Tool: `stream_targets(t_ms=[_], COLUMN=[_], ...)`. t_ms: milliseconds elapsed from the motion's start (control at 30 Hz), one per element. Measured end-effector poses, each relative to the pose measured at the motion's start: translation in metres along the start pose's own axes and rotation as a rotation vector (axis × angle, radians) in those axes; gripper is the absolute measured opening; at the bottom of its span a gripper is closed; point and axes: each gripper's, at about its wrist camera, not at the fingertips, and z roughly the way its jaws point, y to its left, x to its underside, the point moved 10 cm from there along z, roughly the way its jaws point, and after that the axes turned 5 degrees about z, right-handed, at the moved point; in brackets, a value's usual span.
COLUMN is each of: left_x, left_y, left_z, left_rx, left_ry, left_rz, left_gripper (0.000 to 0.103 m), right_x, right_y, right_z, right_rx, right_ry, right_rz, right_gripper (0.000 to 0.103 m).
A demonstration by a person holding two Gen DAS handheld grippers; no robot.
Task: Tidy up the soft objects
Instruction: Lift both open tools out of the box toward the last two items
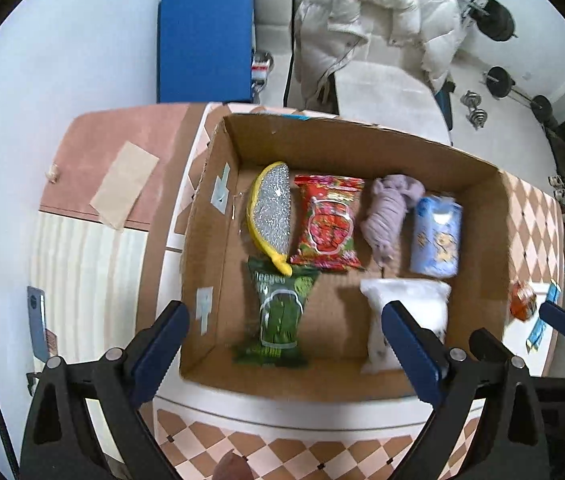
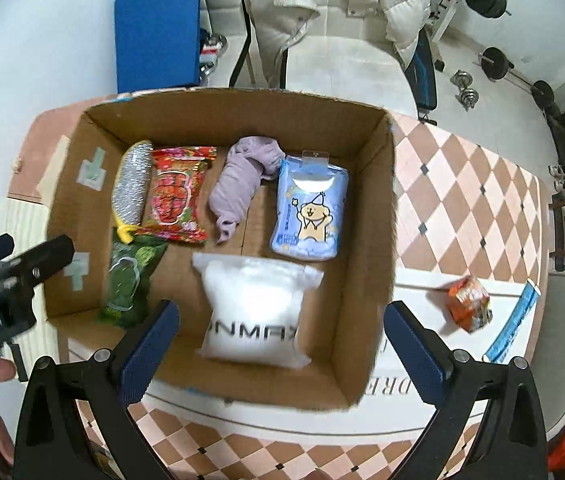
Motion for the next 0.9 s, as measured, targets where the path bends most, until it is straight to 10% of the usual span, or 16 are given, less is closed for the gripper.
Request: stream_targets(t_ms=[600, 900], left_x=[0.013, -0.016], left_y=[-0.027, -0.131], left_z=[-0.097, -0.080], left_rx=[-0.037, 0.008], left_ry=[-0.174, -0.149], left_rz=[0.040, 0.177], left_gripper=[0.100, 0.100], right_x=[0.040, 0.045], right_y=[-0.003, -0.092], right_z=[-0.089, -0.100], right_rx=[-0.126, -0.130], right_ry=[-0.115, -0.134], right_rz=[0.025, 0.173], right_gripper=[0.103, 0.103])
